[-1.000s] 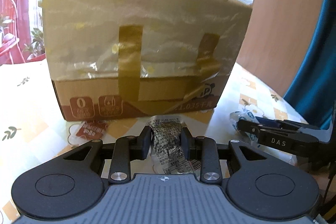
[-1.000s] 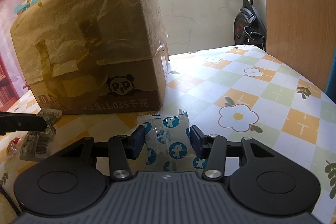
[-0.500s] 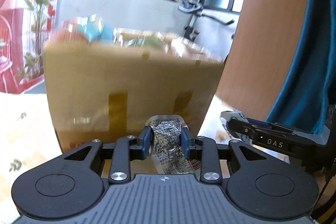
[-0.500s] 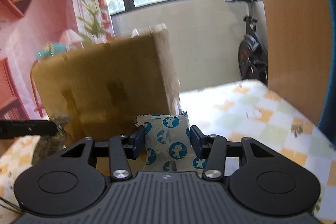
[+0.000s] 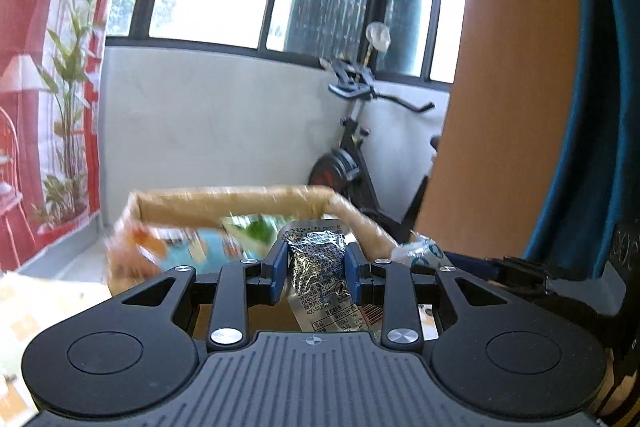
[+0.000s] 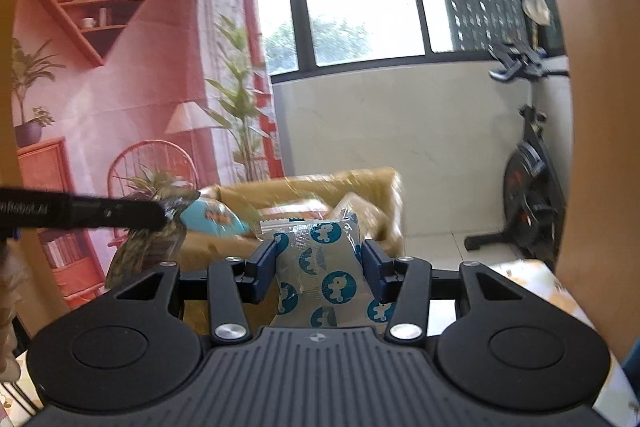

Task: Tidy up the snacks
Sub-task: 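Carry both packets over the floor box and open both tools to drop them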

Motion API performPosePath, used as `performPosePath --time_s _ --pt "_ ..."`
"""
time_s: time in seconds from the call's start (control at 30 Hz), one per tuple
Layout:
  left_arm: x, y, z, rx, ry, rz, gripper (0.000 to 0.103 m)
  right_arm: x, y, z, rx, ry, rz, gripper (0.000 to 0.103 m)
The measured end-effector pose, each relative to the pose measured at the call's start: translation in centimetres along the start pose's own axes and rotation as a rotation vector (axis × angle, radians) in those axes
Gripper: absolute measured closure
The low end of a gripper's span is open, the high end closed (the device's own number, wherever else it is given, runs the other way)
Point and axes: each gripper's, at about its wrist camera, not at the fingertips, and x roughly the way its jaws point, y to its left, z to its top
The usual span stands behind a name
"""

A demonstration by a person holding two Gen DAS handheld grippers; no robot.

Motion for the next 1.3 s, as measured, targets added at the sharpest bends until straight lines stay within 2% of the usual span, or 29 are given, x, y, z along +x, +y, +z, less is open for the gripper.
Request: performPosePath --time_s 0.23,0.43,0.77,0.93,1.0,1.03,1.3 --pt "1.6 2.7 4.3 -0.028 -0.029 0.037 0.07 3.4 0.8 3.5 -0.024 -0.016 0.044 0.054" --pt "4.9 6.5 6.6 -0.101 0.003 0.1 0.07 8.9 1.4 5.9 -0.052 0.011 0.065 0.054" --pt "7.9 10.3 7.1 -0.116 0.048 0.179 0.069 17.0 3.3 8.0 -0.063 0.084 0.108 0.054" --pt "8.5 10.9 6.8 -0.09 0.063 0.218 0.061 19.5 4.6 7.6 -0.092 0.152 0.145 0.054" --pt "8.6 11.2 6.8 -0.085 0.07 0.205 0.045 20.2 5.2 7.3 -0.107 0.179 0.145 0.053" --pt "8.5 11.3 6.8 -0.08 0.065 0.206 0.043 20.3 5.5 7.3 -0.117 0.18 0.136 0.051" --pt "6.0 11.3 7.0 -0.07 0.052 0.21 0.042 18.6 6.0 7.3 -0.136 0.153 0.112 0.049"
